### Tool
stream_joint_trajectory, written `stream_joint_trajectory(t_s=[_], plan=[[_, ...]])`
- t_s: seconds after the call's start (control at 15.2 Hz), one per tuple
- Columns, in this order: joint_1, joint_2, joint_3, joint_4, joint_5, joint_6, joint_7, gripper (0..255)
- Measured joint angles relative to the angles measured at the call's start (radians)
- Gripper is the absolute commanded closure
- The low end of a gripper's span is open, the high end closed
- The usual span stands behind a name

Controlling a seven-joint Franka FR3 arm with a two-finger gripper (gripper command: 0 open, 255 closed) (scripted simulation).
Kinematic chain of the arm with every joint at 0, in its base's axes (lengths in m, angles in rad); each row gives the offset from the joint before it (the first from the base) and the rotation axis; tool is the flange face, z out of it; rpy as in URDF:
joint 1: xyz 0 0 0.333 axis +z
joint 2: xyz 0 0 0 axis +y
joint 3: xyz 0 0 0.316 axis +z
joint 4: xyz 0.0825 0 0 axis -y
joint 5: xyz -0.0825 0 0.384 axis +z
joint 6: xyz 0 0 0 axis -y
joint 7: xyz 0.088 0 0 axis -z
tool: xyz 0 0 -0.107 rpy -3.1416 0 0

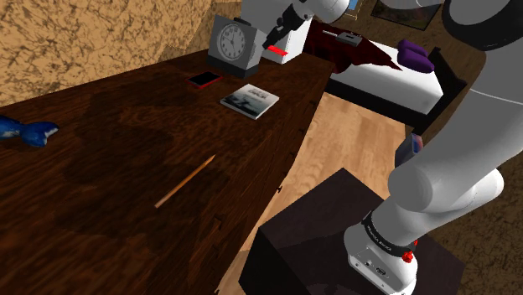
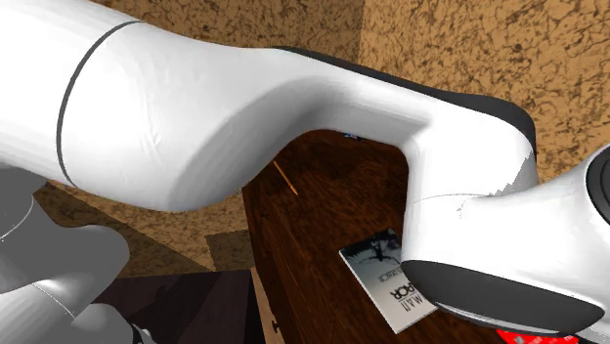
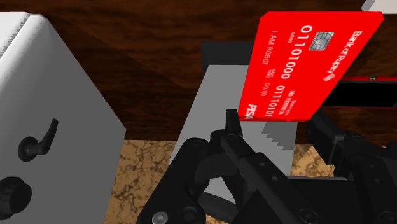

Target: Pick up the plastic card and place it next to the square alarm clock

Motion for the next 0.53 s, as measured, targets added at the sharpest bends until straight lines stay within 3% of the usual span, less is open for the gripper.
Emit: stream_joint_trajectory(t_s=[0.53], plan=[[-0.002, 0.026, 0.009, -0.072, 0.033, 0.092, -0.050, 255]])
